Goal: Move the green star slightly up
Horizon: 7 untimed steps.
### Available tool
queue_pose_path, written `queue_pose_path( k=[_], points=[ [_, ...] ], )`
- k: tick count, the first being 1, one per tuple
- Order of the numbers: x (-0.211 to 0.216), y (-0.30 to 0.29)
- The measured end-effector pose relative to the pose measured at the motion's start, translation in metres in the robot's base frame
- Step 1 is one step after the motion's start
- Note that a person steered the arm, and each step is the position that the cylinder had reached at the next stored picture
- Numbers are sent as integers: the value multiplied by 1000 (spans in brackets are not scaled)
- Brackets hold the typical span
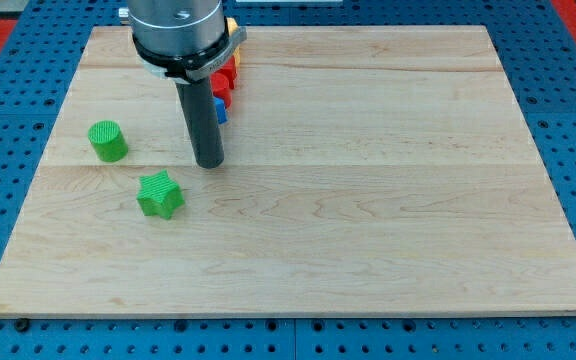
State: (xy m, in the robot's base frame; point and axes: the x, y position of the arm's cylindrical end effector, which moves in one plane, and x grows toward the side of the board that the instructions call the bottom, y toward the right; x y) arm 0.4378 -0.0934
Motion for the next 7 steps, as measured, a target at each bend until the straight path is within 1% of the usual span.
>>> queue_pose_path(
  k=[1, 2, 3, 4, 5, 6, 7],
  points=[
    [-1, 1],
    [15, 2],
    [63, 4],
    [116, -7],
    [110, -56],
    [74, -76],
    [48, -81]
  ],
)
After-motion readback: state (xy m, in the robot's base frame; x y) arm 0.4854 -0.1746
